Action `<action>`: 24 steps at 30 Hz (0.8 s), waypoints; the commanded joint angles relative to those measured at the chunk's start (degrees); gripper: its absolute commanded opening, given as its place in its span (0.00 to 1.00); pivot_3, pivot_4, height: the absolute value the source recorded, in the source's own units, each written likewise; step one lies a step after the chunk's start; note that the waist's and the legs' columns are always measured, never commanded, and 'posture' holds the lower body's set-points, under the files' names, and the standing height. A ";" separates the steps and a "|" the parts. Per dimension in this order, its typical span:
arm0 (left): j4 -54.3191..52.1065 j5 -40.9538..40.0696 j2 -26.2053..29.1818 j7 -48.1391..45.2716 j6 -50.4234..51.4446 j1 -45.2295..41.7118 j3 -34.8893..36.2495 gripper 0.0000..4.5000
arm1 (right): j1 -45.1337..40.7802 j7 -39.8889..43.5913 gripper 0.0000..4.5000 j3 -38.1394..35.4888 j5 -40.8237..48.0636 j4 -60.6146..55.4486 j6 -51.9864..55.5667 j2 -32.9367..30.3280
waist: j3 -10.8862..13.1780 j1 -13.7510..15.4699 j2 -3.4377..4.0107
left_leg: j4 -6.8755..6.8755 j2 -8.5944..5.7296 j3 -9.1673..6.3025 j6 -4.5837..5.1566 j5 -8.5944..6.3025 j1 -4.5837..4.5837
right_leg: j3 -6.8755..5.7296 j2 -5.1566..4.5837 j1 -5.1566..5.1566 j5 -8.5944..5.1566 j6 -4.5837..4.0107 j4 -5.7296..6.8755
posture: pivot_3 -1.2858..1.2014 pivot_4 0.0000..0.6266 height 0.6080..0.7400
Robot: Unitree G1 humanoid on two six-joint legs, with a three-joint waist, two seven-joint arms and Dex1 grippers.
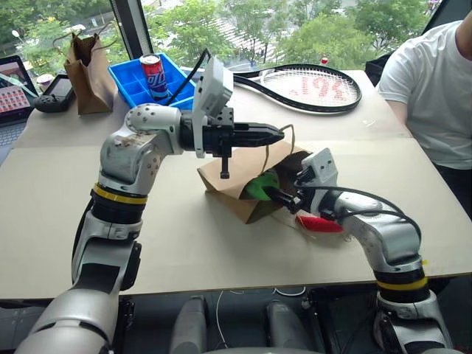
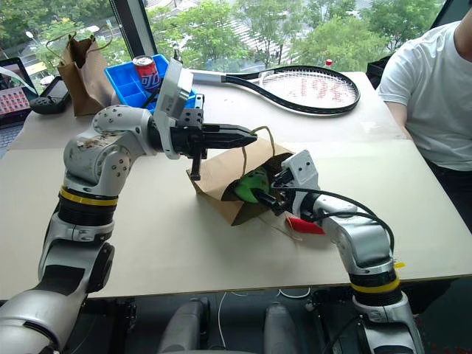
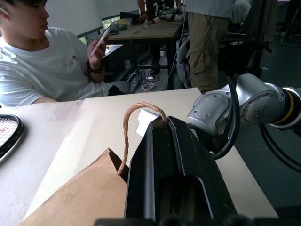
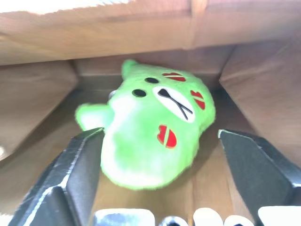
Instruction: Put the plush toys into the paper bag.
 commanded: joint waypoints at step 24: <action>2.79 1.33 -0.05 -1.92 -3.40 -2.35 -0.35 0.00 | 21.88 12.50 0.20 -17.99 0.83 -0.19 -5.76 -19.90 | 0.02 0.37 -0.05 | 0.08 -0.04 -0.05 0.01 0.01 0.02 | 0.32 0.15 0.05 -0.06 0.05 -0.06 | 0.52 0.24 0.95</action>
